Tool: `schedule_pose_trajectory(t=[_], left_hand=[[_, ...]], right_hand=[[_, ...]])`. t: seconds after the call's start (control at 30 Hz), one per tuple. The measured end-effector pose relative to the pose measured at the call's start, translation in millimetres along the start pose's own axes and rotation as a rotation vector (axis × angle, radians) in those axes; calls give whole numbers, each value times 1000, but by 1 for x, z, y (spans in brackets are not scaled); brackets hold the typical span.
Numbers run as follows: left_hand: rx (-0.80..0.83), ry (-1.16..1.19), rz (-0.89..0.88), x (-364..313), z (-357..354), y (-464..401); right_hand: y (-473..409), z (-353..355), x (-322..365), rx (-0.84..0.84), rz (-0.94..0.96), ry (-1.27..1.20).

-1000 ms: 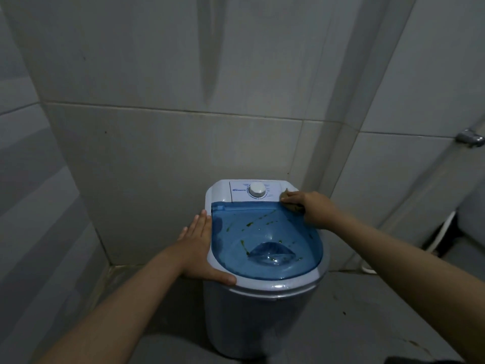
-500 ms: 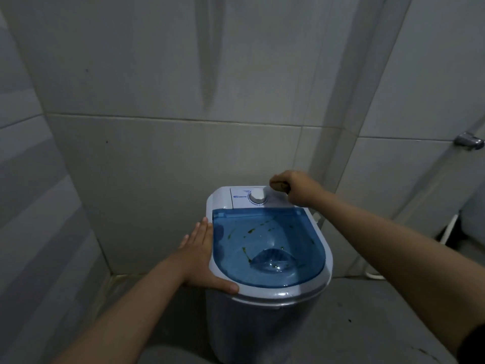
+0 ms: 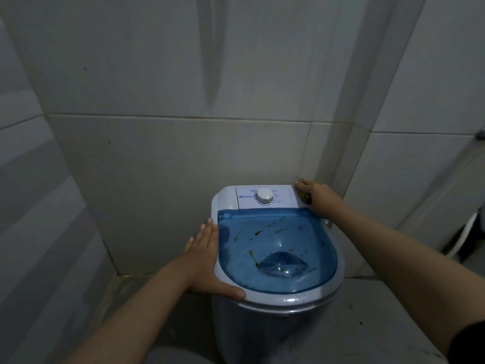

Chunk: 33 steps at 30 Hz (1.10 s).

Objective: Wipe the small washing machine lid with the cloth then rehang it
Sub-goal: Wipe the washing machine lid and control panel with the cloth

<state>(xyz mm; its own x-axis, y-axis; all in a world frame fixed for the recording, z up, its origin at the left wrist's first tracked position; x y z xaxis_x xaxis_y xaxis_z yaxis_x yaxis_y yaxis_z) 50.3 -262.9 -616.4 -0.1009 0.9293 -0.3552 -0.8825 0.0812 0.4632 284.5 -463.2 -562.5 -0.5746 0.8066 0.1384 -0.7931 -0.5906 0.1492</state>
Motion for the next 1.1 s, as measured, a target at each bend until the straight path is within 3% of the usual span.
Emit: schedule_pose_trajectory(t=[0.4, 0.87, 1.1], left_hand=[[9, -28, 18, -2, 1, 2], [9, -36, 33, -4, 2, 4], [8, -47, 33, -4, 3, 2]], right_hand=[[34, -8, -1, 49, -50, 102], [105, -28, 14, 64, 87, 142], [156, -39, 59, 124, -26, 284]])
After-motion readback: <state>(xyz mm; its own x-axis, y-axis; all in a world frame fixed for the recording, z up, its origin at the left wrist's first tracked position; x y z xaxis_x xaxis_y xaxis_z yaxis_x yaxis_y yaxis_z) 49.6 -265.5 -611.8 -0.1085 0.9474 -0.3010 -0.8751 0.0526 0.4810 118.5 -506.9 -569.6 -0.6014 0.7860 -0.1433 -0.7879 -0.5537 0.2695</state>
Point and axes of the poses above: each hand's wrist, its own y-axis away from the middle knuckle, its own z-axis out of the back of the hand, x = y × z, the point moved 6 cm from there along -y, towards the middle knuckle, and after that the axes turned 14 degrees about x, right-handed, at the moved point
